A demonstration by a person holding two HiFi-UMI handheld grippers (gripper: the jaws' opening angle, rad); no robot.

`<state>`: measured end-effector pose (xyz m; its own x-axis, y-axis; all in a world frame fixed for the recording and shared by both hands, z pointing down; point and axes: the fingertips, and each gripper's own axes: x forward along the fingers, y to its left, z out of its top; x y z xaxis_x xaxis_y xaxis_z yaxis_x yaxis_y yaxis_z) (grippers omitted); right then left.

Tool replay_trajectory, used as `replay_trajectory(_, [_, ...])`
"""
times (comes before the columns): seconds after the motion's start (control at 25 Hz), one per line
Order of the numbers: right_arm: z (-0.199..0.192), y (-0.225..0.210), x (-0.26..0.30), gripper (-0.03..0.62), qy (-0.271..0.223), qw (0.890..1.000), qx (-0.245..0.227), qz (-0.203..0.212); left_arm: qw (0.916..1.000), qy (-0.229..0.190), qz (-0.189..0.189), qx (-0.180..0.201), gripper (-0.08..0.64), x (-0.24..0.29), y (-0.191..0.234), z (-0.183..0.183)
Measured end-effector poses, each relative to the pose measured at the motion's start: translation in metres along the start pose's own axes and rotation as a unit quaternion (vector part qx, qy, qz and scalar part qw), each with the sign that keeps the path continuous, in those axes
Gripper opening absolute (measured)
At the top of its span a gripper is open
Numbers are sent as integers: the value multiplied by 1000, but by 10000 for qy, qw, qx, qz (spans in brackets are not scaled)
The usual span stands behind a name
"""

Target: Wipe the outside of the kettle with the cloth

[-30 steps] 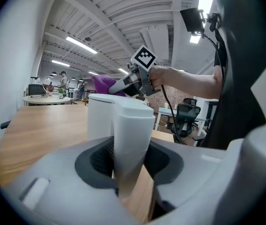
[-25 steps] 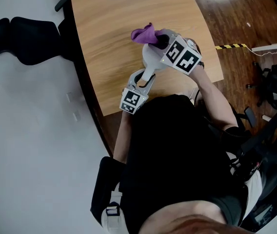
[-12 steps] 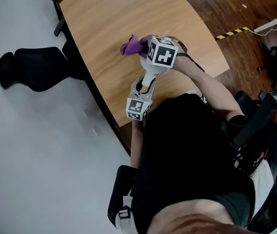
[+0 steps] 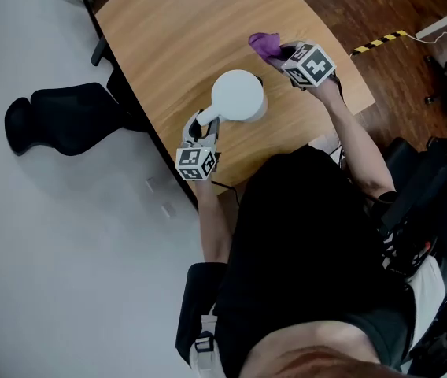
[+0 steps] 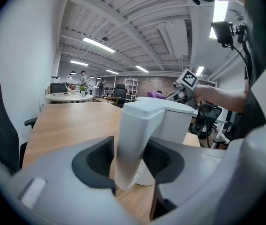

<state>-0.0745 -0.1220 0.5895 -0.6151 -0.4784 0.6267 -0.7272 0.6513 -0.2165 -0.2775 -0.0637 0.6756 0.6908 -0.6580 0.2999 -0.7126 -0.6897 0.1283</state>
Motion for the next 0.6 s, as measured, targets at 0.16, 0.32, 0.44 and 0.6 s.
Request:
replay_trajectory(0.16, [-19,-22,-32,57,-768,9925,904,296,9995,-68,-111,-301,127,-3,-4,-1])
replay_trajectory(0.32, [-23,-26,-65,57,-2027,9346,2515,1487,9967,-34,371,-728,103,-42,-4,8])
replay_trajectory(0.44, [-27,-15,-70,57,-2665,8565,3636,2512,9975,-407,502,-283,52,-43,-38,97])
replay_trajectory(0.6, [-11,-21,-77,57,-3366,7715,4099,3513,9971,139,279,687,81,39,-90,164])
